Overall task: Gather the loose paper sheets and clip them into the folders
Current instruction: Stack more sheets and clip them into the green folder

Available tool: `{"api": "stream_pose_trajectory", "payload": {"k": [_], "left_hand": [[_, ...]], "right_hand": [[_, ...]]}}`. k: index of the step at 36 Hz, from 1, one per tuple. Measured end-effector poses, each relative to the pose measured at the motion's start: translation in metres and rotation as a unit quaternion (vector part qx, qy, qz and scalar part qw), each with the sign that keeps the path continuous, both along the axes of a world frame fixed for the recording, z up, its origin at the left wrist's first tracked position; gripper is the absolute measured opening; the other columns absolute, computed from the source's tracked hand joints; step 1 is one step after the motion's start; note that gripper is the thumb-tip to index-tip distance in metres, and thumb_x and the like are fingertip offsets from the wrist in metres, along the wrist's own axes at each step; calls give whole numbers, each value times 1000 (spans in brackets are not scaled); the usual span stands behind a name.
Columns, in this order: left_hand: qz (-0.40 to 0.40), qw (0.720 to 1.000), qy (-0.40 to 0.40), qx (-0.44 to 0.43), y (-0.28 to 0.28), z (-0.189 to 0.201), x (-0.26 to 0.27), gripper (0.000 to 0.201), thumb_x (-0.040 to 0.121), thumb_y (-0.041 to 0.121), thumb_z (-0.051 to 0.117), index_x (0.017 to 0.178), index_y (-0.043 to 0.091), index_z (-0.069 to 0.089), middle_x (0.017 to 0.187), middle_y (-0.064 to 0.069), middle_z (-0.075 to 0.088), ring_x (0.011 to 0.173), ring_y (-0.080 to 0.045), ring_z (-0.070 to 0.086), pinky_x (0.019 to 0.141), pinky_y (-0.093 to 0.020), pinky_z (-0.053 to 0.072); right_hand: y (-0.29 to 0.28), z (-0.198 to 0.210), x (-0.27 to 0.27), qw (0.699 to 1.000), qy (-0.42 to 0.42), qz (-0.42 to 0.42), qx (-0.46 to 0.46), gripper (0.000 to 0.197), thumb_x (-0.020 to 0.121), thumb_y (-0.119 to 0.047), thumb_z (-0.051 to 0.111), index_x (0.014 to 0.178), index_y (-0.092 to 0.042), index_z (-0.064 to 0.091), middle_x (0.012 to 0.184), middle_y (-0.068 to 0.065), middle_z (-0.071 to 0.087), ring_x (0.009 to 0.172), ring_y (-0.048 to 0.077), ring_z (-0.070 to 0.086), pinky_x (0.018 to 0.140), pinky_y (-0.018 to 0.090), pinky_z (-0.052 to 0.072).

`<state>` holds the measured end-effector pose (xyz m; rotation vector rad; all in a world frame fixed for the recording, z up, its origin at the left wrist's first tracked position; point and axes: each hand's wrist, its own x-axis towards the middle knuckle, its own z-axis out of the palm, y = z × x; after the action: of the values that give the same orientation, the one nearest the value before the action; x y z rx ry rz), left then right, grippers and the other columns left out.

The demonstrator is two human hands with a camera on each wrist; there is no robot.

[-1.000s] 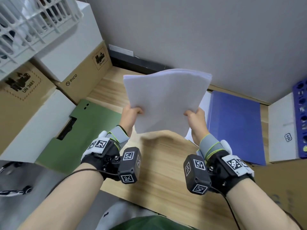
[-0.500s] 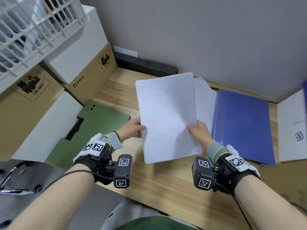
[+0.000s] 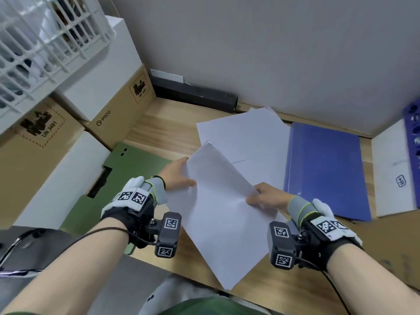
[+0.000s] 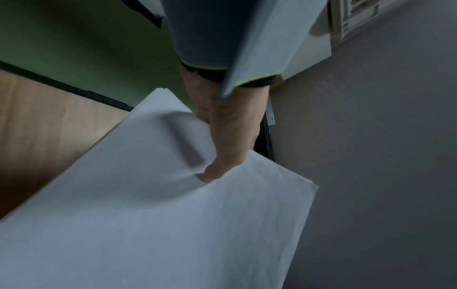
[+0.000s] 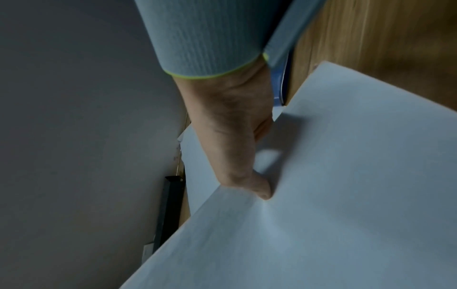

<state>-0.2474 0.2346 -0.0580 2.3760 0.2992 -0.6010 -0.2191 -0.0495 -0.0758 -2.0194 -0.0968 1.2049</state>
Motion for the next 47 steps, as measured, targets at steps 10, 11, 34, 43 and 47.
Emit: {"api": "stream_pose_trajectory", "payload": {"k": [10,11,34,43,47], "left_hand": [[128,970,31,-205,17,-22,-12,39,83,4,65,121,5,55,113,-12,62,101,-24,60,76,-26,50],[141,967,28,-210,20,-28,-14,41,83,3,66,122,4,55,112,-11,62,99,-24,60,73,-25,49],[284,903,-99,-306,-2,-3,7,48,56,2,51,102,11,58,92,-7,60,86,-18,54,75,-34,47],[288,936,-37,-199,-1,-39,-8,36,88,-9,43,123,-4,54,114,-10,55,104,-18,48,84,-27,35],[323,915,-69,-231,-3,-29,17,32,90,-1,46,120,0,58,120,-16,62,96,-22,57,82,-30,43]], "right_hand": [[-35,-6,-9,979,-14,-191,62,8,89,-9,60,94,-12,65,91,12,70,75,23,65,75,33,55],[-40,-8,-11,978,-16,-202,56,10,89,-8,60,97,-11,65,89,10,70,71,19,66,69,28,56],[-11,9,16,876,-162,-422,170,28,82,8,45,86,-14,60,88,2,58,89,17,52,78,28,41],[-11,-21,0,931,-85,-345,83,26,93,-15,57,117,-6,60,114,7,65,101,20,61,84,28,46],[-2,2,14,933,-128,-319,109,17,96,-17,52,108,-11,61,110,10,68,99,26,65,91,41,52]]}}
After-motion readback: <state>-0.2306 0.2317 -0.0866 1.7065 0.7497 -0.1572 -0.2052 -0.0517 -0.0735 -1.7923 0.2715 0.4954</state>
